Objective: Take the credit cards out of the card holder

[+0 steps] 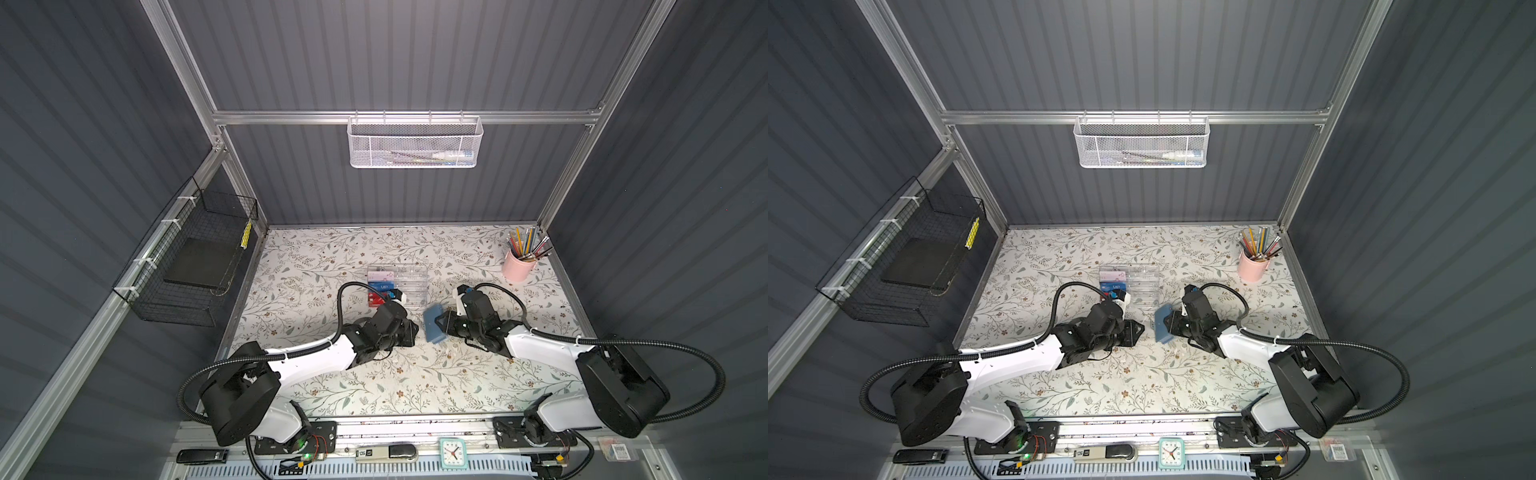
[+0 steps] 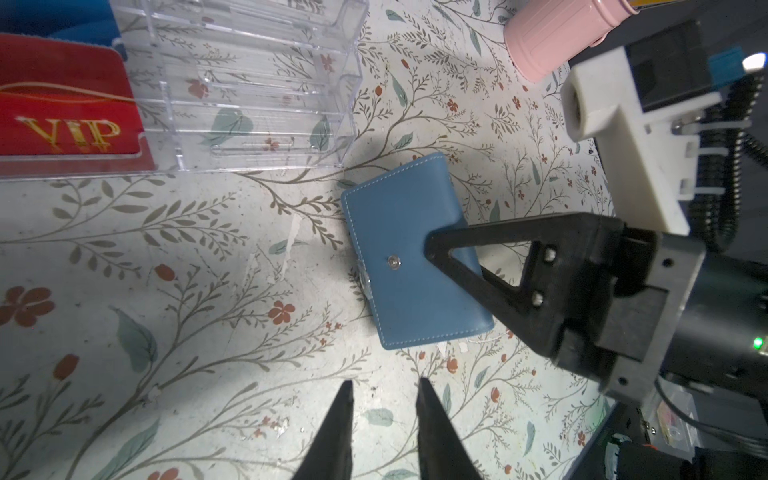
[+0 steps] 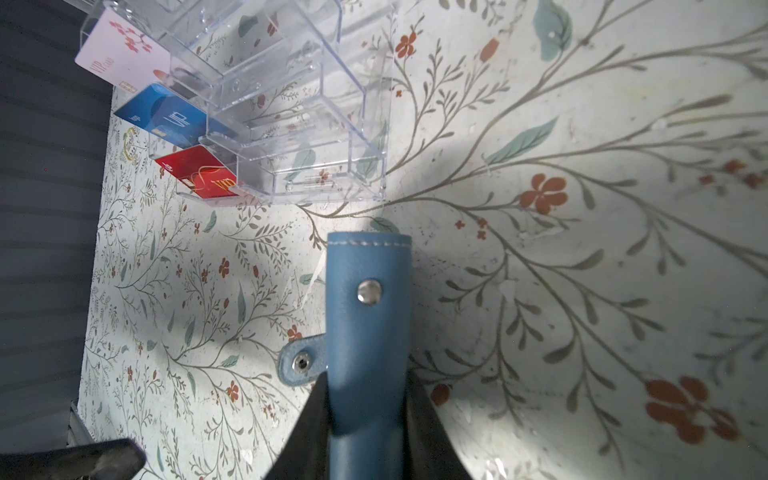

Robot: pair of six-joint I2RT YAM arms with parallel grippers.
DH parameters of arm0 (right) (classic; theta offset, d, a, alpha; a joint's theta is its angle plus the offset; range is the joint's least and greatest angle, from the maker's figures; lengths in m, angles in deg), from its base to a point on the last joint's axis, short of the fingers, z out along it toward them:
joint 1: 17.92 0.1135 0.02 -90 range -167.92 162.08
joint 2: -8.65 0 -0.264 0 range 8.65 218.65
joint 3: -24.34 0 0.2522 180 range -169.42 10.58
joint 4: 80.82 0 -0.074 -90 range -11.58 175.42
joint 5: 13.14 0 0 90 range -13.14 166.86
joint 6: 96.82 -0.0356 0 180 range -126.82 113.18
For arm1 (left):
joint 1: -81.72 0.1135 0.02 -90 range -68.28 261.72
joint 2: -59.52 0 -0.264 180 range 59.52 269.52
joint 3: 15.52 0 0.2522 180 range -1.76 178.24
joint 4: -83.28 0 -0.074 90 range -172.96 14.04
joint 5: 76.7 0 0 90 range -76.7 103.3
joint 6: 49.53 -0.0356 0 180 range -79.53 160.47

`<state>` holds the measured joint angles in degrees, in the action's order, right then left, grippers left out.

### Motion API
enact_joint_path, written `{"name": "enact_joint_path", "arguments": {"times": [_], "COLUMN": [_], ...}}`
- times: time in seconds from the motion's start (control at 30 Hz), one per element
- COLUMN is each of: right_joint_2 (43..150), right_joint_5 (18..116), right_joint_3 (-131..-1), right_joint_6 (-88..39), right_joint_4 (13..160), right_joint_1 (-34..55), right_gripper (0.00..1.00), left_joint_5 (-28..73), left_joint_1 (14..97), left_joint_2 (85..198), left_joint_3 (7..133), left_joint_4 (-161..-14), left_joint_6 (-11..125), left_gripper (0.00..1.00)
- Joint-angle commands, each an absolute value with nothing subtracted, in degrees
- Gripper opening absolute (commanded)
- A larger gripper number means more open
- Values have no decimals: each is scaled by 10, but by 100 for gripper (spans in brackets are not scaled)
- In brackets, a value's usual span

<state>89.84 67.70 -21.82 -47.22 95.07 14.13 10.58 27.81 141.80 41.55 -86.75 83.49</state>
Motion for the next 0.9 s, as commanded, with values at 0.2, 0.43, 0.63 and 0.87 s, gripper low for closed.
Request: {"name": "enact_joint_path", "arguments": {"times": [0.2, 0.43, 0.63, 0.87], "right_joint_2": [888, 861, 816, 771], "right_joint_5": [715, 731, 754, 764], "right_joint_3": [-230, -233, -235, -218], "right_joint_6": [-433, -418, -405, -404], "right_joint_4": [860, 838, 799, 772], "right_joint_1": [141, 140, 141, 142], "right_gripper": [44, 55, 66, 88], "left_joint_5": [121, 127, 154, 135], "left_joint_1": [278, 278, 278, 280], "left_joint_2": [1441, 1450, 1471, 1460], "left_joint_3": [432, 441, 466, 466], "left_joint_4": [-881, -884, -894, -882], "left_joint_6": [830, 826, 825, 827], "left_gripper": [32, 44, 53, 73]}}
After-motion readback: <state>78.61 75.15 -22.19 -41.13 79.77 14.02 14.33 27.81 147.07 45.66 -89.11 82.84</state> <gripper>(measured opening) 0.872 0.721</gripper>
